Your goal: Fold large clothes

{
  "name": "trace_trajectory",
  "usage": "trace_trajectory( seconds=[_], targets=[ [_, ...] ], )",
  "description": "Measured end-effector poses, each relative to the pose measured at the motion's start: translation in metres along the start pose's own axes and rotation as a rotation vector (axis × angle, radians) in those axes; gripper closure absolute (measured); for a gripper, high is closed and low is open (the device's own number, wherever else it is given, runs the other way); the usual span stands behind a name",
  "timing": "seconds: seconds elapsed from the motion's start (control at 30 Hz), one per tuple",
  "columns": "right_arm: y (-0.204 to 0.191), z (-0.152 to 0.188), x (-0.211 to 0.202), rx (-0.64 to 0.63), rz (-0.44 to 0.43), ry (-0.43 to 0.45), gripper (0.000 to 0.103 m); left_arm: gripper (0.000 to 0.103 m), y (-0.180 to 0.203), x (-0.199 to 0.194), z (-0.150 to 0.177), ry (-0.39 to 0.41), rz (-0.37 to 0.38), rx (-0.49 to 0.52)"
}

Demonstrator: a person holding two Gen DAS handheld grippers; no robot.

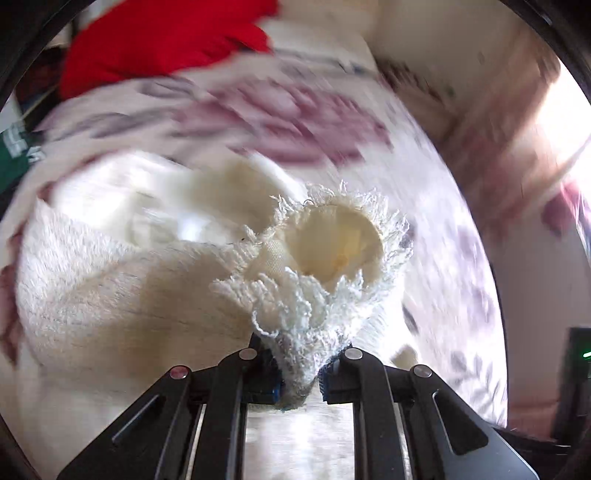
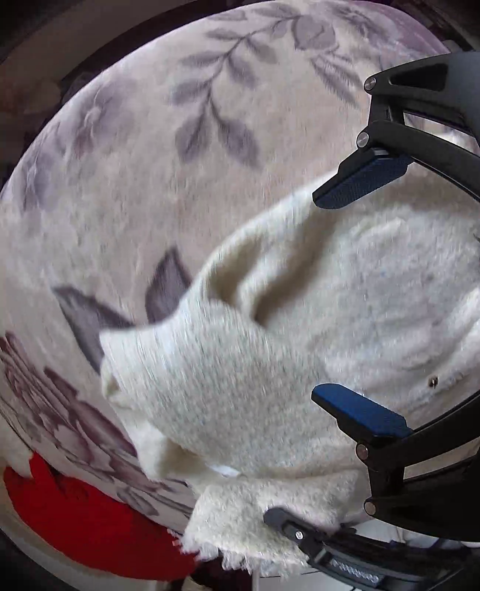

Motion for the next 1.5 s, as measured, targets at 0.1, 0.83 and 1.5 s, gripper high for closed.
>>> trace_trajectory(
  seconds=[0.1, 0.83, 1.5],
  targets=[
    [0.039, -0.009, -0.010, 0.037, 0.004, 0.023, 0.006, 0.073, 0.029, 0.017, 0.003, -0.073, -0.047, 0.074],
    [-0.097, -0.063, 0.031, -0.213, -0.222, -0.106, 0.096, 0.015, -0.296, -0.015, -0.038, -0.066, -0.478, -0.238],
    [-0.065, -0.094, -0.021, -0.179, -0.138, -0.021, 0.031, 0.014, -0.291, -0.076, -0.032, -0.058, -0.469, -0.217]
  ],
)
Point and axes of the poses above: each gripper's, at about its wrist camera, not at the fingertips, and x roughly the way its jaws point, y to its right, z to its underside, the point moved 3 cm from there along x, roughly the way its jaws point, and after that the axes turned 2 degrees about y, right-handed, at the moved point
